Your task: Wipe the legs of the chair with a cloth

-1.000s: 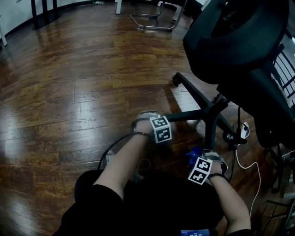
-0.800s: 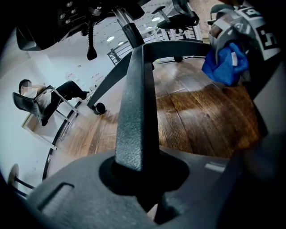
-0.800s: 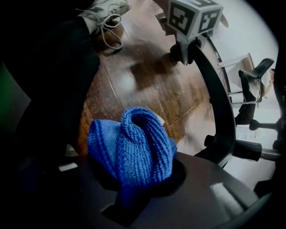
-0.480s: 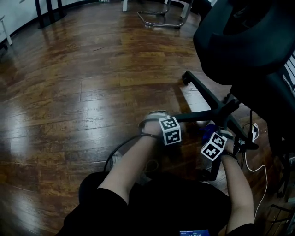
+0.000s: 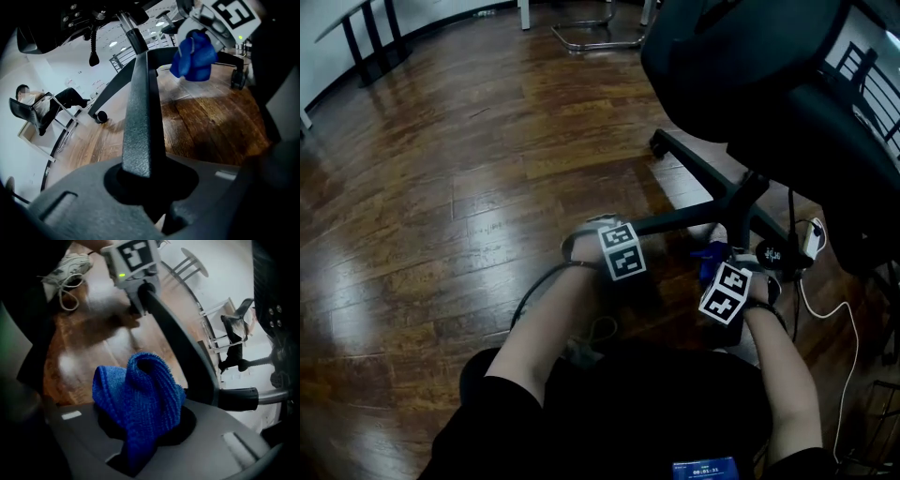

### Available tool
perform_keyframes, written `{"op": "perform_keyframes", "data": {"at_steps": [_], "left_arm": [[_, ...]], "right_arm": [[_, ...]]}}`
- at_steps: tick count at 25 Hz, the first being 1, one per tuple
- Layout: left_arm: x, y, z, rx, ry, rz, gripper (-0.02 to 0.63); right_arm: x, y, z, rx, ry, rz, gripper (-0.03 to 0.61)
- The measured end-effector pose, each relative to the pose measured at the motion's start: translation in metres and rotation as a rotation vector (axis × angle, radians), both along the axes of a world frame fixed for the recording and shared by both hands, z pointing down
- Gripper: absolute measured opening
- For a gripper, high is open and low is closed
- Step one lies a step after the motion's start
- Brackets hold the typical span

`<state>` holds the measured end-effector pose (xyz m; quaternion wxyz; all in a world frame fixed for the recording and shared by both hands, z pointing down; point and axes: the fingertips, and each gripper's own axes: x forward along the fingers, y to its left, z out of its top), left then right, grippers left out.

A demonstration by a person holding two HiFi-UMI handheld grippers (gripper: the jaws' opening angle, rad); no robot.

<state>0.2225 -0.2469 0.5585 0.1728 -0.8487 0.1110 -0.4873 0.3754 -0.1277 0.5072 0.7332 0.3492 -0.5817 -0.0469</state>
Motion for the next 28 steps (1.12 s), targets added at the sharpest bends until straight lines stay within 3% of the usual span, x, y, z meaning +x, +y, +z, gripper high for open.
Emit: {"op": "perform_keyframes", "data": {"at_steps": [3,5,8,10,15,20,22,23,25,28], "left_arm": [[-0.003,0.009,-0.002,-0.064,0.013,0.041,0.062],[-0.006,0.01,-0.004,-0.078,-0.003,0.062,0.086],[-0.017,0.003,-0.011,-0.022,-0.047,0.104,0.137],[-0.023,0.006,-0.026,0.018,-0.045,0.121,0.206],[-0.031,0.062,-0.084,0.026,-0.041,0.221,0.204],[-0.048,0.137,-0.076,-0.025,-0.069,0.282,0.184],[-0.057,0.153,-0.061,-0.018,-0.101,0.307,0.032],[-0.057,0.156,-0.055,-0.013,-0.128,0.328,0.003],[-0.051,0.159,-0.054,-0.007,-0.147,0.353,0.003],[-0.042,0.168,-0.059,-0.034,-0.104,0.355,0.003]], "right_arm": [[-0.02,0.06,0.017,-0.168,-0.047,-0.042,0.085],[-0.035,0.083,0.021,-0.233,-0.179,-0.009,0.084],[-0.072,0.089,0.014,-0.208,-0.403,0.018,0.083],[-0.096,0.087,0.0,-0.164,-0.453,-0.018,0.083],[-0.149,0.078,-0.037,-0.055,-0.582,-0.105,0.083],[-0.165,0.086,-0.042,-0.006,-0.563,-0.198,0.083],[-0.161,0.087,-0.038,-0.008,-0.537,-0.219,0.083],[-0.157,0.086,-0.036,-0.008,-0.53,-0.22,0.083],[-0.152,0.082,-0.036,0.001,-0.536,-0.208,0.082],[-0.151,0.079,-0.043,0.027,-0.56,-0.19,0.08]]}}
